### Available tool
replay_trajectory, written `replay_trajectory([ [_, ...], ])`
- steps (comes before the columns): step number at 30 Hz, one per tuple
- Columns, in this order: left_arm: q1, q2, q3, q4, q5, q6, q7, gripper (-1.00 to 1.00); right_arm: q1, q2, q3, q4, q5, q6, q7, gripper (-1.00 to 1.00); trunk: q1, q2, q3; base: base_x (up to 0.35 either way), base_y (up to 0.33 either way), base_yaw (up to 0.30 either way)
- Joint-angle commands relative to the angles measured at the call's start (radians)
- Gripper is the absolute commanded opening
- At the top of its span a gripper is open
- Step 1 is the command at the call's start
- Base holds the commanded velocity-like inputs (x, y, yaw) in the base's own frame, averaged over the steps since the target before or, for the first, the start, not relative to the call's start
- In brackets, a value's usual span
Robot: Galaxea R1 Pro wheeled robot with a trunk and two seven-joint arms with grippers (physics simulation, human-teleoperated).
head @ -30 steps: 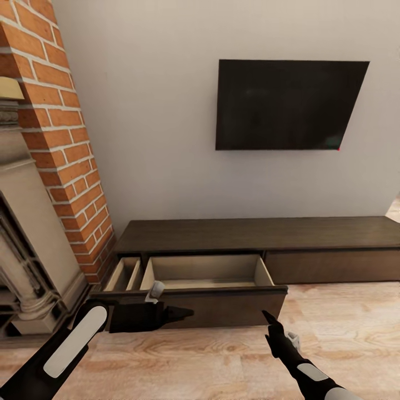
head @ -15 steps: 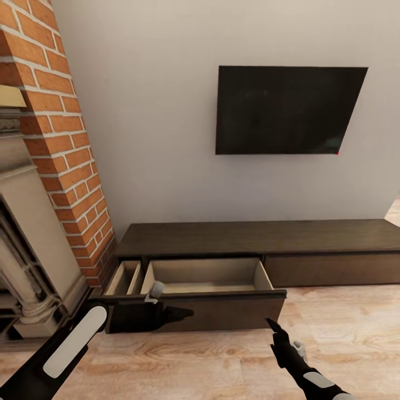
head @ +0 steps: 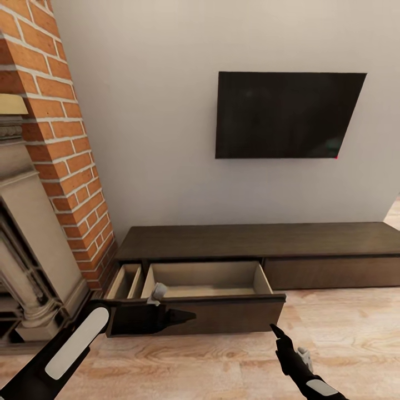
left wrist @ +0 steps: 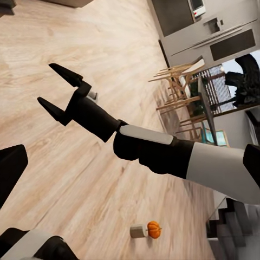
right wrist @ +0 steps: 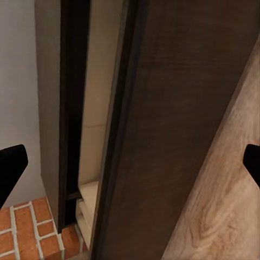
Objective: Place each of the two pumpkins and all three candles from the living room inside a cabinet in the living room (use any cabinet), then make sure every cabinet is closed, and position the cauldron so it is next to a table in the living room.
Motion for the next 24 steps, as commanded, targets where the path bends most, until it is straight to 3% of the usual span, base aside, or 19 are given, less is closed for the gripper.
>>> replay_trajectory([
  [1, -0.001, 0.000, -0.001, 0.000, -0.006, 0.001, -0.007, 1.00, 0.000, 0.000, -0.008, 0.001, -0.003, 0.008, 0.003, 1.00, -0.004, 0.007, 0.002, 0.000, 0.000, 0.000],
  [13, -0.001, 0.001, -0.001, 0.000, -0.006, 0.000, -0.007, 1.00, 0.000, 0.000, -0.008, 0.002, -0.005, 0.005, 0.001, 1.00, -0.050, 0.091, 0.040, 0.000, 0.000, 0.000],
  [24, -0.001, 0.006, -0.001, 0.000, 0.010, 0.000, -0.007, 1.00, 0.001, -0.001, -0.008, 0.002, -0.005, 0.005, 0.001, 1.00, -0.050, 0.091, 0.040, 0.000, 0.000, -0.022],
])
